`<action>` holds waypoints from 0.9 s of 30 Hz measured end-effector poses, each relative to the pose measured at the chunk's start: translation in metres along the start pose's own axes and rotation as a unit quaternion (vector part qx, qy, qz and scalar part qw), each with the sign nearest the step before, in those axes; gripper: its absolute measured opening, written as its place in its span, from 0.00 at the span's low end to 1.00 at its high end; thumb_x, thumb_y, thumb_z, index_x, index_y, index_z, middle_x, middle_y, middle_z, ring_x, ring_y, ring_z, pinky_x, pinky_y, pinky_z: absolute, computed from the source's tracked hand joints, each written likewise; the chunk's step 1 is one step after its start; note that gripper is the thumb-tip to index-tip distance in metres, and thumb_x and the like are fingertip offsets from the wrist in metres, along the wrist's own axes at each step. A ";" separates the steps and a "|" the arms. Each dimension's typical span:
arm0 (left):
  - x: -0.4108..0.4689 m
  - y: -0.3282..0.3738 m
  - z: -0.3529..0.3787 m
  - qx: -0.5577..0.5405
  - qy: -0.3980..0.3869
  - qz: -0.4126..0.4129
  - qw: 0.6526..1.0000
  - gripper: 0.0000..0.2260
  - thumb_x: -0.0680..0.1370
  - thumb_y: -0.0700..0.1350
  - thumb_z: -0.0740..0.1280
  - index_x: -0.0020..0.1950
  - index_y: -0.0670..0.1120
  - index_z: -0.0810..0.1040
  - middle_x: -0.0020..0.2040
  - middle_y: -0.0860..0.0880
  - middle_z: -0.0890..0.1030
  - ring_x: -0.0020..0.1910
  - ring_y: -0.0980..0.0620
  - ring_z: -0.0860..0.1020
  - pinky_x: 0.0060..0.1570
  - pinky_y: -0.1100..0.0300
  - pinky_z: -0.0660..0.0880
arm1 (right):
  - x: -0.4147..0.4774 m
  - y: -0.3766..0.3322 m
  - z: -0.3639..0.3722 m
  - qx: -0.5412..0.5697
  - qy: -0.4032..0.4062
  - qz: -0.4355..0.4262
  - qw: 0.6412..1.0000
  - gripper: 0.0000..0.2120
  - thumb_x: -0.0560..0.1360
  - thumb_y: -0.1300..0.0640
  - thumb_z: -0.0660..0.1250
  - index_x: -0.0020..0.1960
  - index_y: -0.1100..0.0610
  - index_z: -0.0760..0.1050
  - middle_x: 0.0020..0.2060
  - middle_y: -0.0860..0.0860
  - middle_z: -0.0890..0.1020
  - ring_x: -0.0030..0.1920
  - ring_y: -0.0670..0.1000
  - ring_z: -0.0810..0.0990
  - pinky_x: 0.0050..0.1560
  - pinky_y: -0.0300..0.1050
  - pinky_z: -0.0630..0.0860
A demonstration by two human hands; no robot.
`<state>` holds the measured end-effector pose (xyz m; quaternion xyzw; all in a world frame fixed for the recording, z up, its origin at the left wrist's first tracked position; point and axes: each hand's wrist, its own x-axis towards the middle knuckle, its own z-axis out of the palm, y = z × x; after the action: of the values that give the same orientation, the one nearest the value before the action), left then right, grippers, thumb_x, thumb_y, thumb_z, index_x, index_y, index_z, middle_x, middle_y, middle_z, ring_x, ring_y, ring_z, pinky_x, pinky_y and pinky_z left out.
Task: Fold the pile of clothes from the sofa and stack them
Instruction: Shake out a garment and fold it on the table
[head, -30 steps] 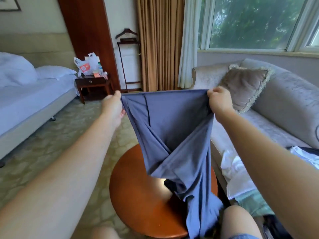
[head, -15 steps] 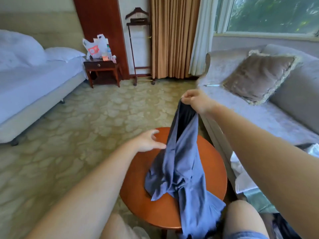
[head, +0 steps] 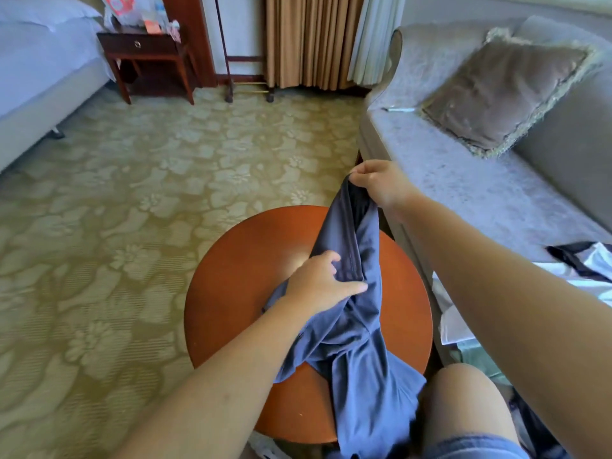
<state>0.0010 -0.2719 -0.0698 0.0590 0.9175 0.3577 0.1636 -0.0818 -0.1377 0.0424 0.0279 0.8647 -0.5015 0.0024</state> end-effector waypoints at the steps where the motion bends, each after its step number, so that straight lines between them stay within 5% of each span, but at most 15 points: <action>1: 0.001 0.000 0.009 0.031 -0.001 0.008 0.999 0.37 0.68 0.66 0.71 0.71 0.51 0.67 0.64 0.55 0.74 0.63 0.53 0.74 0.57 0.58 0.71 | 0.002 0.004 0.002 0.003 -0.001 0.005 1.000 0.13 0.77 0.63 0.65 0.35 0.53 0.73 0.33 0.51 0.74 0.30 0.46 0.68 0.24 0.32 0.64; 6: 0.014 -0.010 0.036 0.110 0.097 0.052 0.988 0.09 0.80 0.49 0.61 0.51 0.46 0.78 0.50 0.47 0.79 0.50 0.44 0.78 0.42 0.55 0.70 | 0.007 0.025 -0.001 0.016 0.003 0.042 0.999 0.11 0.77 0.62 0.66 0.36 0.53 0.75 0.33 0.48 0.75 0.32 0.45 0.70 0.28 0.34 0.65; 11: 0.022 -0.013 0.037 -0.018 0.140 0.024 0.990 0.06 0.81 0.42 0.57 0.47 0.43 0.71 0.41 0.46 0.76 0.42 0.42 0.74 0.38 0.52 0.69 | 0.008 0.048 -0.009 0.006 0.026 0.066 0.997 0.09 0.77 0.63 0.65 0.39 0.55 0.76 0.32 0.49 0.75 0.31 0.47 0.71 0.28 0.33 0.67; 13: 0.025 -0.009 0.022 -0.144 0.197 -0.038 0.969 0.04 0.80 0.38 0.58 0.49 0.42 0.72 0.43 0.47 0.75 0.42 0.46 0.73 0.39 0.56 0.65 | 0.012 0.062 -0.012 -0.038 0.061 0.069 0.995 0.06 0.77 0.61 0.64 0.44 0.54 0.77 0.39 0.51 0.78 0.40 0.51 0.76 0.40 0.39 0.73; 16: 0.028 -0.023 -0.024 -0.266 0.233 -0.133 0.926 0.16 0.76 0.32 0.56 0.62 0.43 0.72 0.51 0.47 0.74 0.38 0.51 0.72 0.33 0.58 0.66 | 0.004 0.083 -0.009 -0.189 0.092 0.086 0.974 0.15 0.75 0.60 0.62 0.61 0.56 0.76 0.59 0.57 0.76 0.56 0.59 0.76 0.58 0.51 0.75; 20: 0.021 -0.060 -0.067 -0.241 0.176 -0.167 0.940 0.24 0.76 0.31 0.52 0.67 0.49 0.74 0.57 0.47 0.76 0.34 0.55 0.70 0.37 0.60 0.70 | -0.023 0.094 0.024 -0.246 -0.032 0.091 0.965 0.08 0.73 0.64 0.61 0.37 0.59 0.75 0.37 0.57 0.79 0.39 0.57 0.77 0.35 0.43 0.72; 22: 0.020 -0.065 -0.073 -0.219 0.137 -0.158 0.953 0.24 0.77 0.31 0.52 0.66 0.48 0.76 0.50 0.50 0.78 0.36 0.54 0.71 0.40 0.59 0.69 | -0.036 0.101 0.048 -0.278 -0.176 0.130 0.935 0.07 0.74 0.65 0.61 0.40 0.58 0.76 0.38 0.55 0.80 0.39 0.56 0.78 0.29 0.39 0.65; 25: 0.021 -0.060 -0.077 -0.143 0.033 -0.150 0.978 0.14 0.79 0.35 0.59 0.60 0.45 0.78 0.57 0.49 0.75 0.55 0.48 0.73 0.53 0.58 0.66 | -0.047 0.115 0.070 -0.243 -0.228 0.181 0.925 0.07 0.77 0.63 0.63 0.52 0.57 0.77 0.42 0.53 0.81 0.45 0.54 0.80 0.29 0.42 0.67; 27: 0.021 -0.061 -0.077 -0.065 -0.039 -0.143 0.987 0.05 0.78 0.43 0.66 0.51 0.49 0.72 0.48 0.50 0.71 0.48 0.52 0.70 0.48 0.58 0.64 | -0.054 0.116 0.081 -0.216 -0.219 0.155 0.939 0.06 0.77 0.55 0.65 0.42 0.54 0.75 0.37 0.52 0.79 0.38 0.53 0.79 0.40 0.47 0.76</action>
<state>-0.0442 -0.3616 -0.0630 -0.0694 0.8843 0.3871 0.2518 -0.0239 -0.1526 -0.0966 0.0495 0.9153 -0.2897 0.2753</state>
